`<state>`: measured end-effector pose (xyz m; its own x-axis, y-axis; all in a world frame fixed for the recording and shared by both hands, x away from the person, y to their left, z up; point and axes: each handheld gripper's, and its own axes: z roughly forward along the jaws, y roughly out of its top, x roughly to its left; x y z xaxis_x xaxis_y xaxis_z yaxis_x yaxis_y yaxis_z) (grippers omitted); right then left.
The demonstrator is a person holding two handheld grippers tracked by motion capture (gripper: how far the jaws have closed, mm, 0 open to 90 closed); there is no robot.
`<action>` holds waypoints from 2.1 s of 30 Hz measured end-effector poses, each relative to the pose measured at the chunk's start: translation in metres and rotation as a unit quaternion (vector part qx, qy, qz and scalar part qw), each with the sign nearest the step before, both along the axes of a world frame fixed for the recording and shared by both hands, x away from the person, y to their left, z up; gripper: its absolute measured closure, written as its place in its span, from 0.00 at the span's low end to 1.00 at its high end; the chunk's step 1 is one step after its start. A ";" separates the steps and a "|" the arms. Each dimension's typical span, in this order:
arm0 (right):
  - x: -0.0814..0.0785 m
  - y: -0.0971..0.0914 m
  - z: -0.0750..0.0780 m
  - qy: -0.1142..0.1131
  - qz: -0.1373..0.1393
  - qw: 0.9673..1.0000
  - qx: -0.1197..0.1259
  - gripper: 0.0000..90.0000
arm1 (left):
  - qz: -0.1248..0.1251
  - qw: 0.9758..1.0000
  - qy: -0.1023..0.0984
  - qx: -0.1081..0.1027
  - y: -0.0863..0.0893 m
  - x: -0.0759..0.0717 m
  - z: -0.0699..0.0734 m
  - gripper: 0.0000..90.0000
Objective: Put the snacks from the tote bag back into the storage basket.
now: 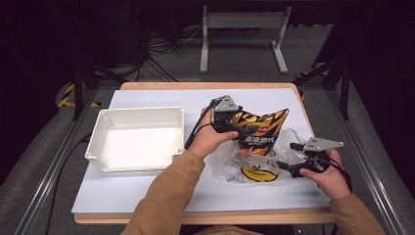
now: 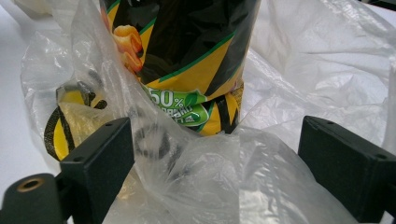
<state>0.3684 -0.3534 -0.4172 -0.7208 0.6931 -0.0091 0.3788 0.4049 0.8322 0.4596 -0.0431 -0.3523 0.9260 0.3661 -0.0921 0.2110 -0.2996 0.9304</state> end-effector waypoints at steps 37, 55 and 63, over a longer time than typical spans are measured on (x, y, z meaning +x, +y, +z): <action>0.001 0.003 -0.004 0.008 0.005 1.000 -0.002 0.12 | -0.029 0.995 0.068 -0.066 0.006 -0.013 0.007 0.92; 0.002 0.008 -0.006 0.005 0.011 1.000 -0.004 0.12 | -0.044 0.989 0.067 -0.124 0.011 -0.027 0.035 0.94; 0.003 0.008 -0.007 0.007 0.012 1.000 -0.003 0.11 | -0.049 0.988 0.053 -0.135 0.013 -0.034 0.056 0.94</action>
